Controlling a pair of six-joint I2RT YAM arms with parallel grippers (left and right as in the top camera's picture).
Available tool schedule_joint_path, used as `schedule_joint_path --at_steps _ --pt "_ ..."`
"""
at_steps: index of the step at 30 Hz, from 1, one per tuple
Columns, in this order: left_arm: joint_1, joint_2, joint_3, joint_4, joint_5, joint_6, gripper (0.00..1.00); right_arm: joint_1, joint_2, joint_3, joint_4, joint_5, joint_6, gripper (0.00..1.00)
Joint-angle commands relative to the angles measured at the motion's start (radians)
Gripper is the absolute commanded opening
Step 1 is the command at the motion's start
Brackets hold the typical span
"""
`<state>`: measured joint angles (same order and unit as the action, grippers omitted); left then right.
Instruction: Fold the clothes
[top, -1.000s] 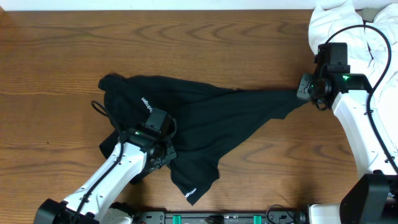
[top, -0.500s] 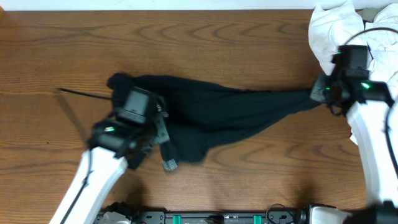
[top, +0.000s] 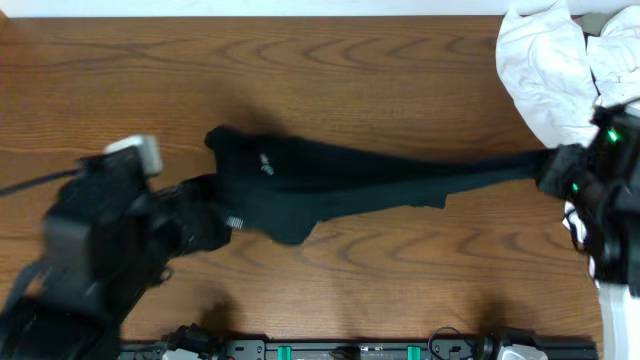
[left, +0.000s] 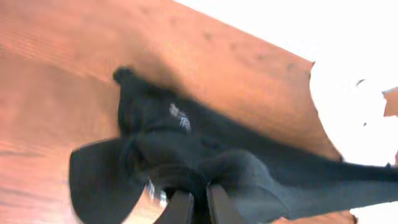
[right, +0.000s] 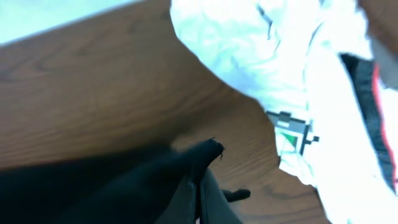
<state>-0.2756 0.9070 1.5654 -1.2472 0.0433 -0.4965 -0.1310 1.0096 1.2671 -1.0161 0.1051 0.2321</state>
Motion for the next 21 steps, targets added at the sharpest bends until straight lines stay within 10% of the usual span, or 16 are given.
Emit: schedule_joint_path --at_steps 1,21 --pt "0.006 -0.043 0.127 -0.041 -0.084 0.033 0.06 -0.008 -0.078 0.096 -0.039 0.015 -0.032 0.01" --pt "0.006 0.080 0.389 -0.116 -0.150 0.123 0.06 -0.007 0.040 0.483 -0.223 0.018 -0.039 0.01"
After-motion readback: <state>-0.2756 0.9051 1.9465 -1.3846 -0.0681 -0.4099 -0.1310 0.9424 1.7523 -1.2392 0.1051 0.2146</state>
